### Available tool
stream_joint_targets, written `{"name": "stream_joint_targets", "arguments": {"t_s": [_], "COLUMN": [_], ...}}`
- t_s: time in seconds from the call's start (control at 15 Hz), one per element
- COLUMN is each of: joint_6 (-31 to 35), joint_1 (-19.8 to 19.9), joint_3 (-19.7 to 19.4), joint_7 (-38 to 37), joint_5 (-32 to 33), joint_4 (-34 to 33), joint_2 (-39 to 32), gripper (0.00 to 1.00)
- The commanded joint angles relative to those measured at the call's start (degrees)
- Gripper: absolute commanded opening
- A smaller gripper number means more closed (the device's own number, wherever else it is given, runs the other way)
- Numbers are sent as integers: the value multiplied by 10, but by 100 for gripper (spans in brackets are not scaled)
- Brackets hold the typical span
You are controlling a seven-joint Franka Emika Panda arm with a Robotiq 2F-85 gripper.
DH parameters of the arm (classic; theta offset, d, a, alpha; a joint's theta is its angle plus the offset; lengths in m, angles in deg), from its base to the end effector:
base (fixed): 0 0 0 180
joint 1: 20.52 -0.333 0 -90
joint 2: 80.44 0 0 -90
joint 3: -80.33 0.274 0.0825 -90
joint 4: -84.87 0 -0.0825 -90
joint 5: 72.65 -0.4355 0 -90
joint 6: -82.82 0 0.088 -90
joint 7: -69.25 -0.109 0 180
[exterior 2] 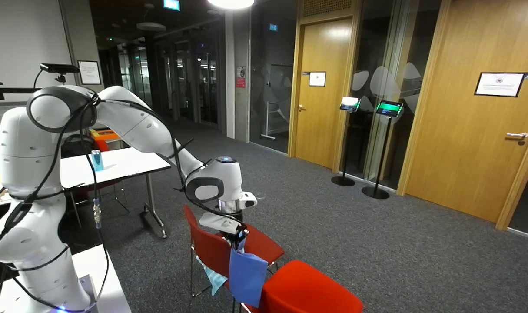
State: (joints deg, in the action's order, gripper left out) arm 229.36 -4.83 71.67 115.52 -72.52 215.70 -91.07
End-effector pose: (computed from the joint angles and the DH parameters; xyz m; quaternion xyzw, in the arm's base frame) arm 0.5139 -0.2351 0.1983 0.9801 0.1927 0.0286 0.0380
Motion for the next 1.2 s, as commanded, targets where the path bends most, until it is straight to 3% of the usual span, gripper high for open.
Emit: {"name": "stream_joint_targets", "arguments": {"t_s": [0.0,0.47,0.8,1.13], "joint_6": [28,52,102,107], "joint_1": [10,10,-2,-4], "joint_3": [-1,-8,-32,-48], "joint_7": [7,-6,-90,-178], "joint_5": [-25,-41,41,135], "joint_4": [22,26,35,33], "joint_2": [29,33,27,23], "gripper": [0,0,0,0]}}
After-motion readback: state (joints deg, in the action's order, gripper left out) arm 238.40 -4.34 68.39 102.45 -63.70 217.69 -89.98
